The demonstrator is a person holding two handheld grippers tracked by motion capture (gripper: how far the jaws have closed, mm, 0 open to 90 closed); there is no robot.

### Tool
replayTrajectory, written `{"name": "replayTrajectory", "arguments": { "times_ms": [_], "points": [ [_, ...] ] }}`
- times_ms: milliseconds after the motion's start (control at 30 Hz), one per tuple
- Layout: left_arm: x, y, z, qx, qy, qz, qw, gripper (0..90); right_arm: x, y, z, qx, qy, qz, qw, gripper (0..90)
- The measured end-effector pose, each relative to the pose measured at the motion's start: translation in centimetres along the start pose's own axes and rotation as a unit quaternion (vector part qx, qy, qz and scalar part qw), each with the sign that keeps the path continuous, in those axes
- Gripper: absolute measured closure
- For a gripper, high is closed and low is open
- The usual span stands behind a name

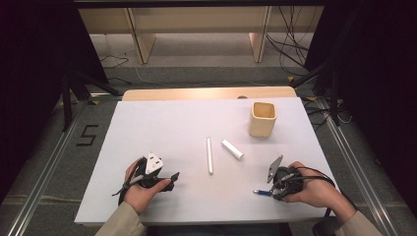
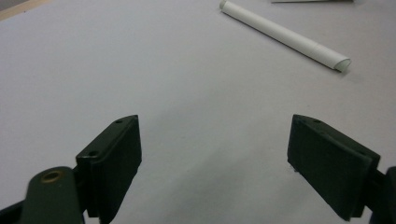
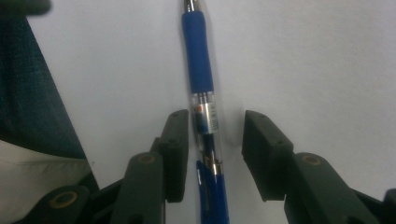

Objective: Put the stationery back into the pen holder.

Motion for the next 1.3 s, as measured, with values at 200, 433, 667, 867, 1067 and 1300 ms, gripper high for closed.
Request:
{"name": "replayTrajectory", "arguments": {
  "times_ms": [200, 433, 667, 867, 1067, 1300],
  "points": [
    [-0.06, -0.01, -0.01, -0.001, 0.001, 0.000, 1.0000, 17.4, -0.16, 0.20, 0.34, -0.014, -0.013, 0.000, 0.9998, 63.0],
    [-0.01, 0.01, 0.00, 0.000, 0.000, 0.000, 1.0000, 17.4, -0.18, 0.27, 0.57, -0.021, -0.018, 0.003, 0.9996, 64.1],
    [-0.02, -0.02, 0.01, 0.000, 0.000, 0.000, 1.0000, 17.4, -0.11, 0.34, 0.71, -0.027, -0.025, 0.007, 0.9993, 65.3],
    [-0.05, -0.03, 0.02, 0.000, 0.002, -0.001, 1.0000, 17.4, -0.16, 0.34, 0.96, -0.039, -0.032, 0.010, 0.9987, 67.0],
    [-0.04, -0.03, 0.02, 0.000, 0.002, -0.001, 1.0000, 17.5, -0.09, 0.36, 1.03, -0.039, -0.035, 0.013, 0.9985, 69.1],
    [-0.03, -0.03, 0.04, 0.001, 0.002, -0.001, 1.0000, 17.5, -0.07, 0.35, 1.02, -0.040, -0.037, 0.013, 0.9984, 72.0]
  ]
}}
Point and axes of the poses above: each handheld gripper's, and its own axes: y roughly forward along the jaws, z roughly out of its top, x roughly to its right, the point moved 2 cm from there along y, roughly forward along the jaws, and after that the axes turned 11 degrees about y, right-handed, at the moved point
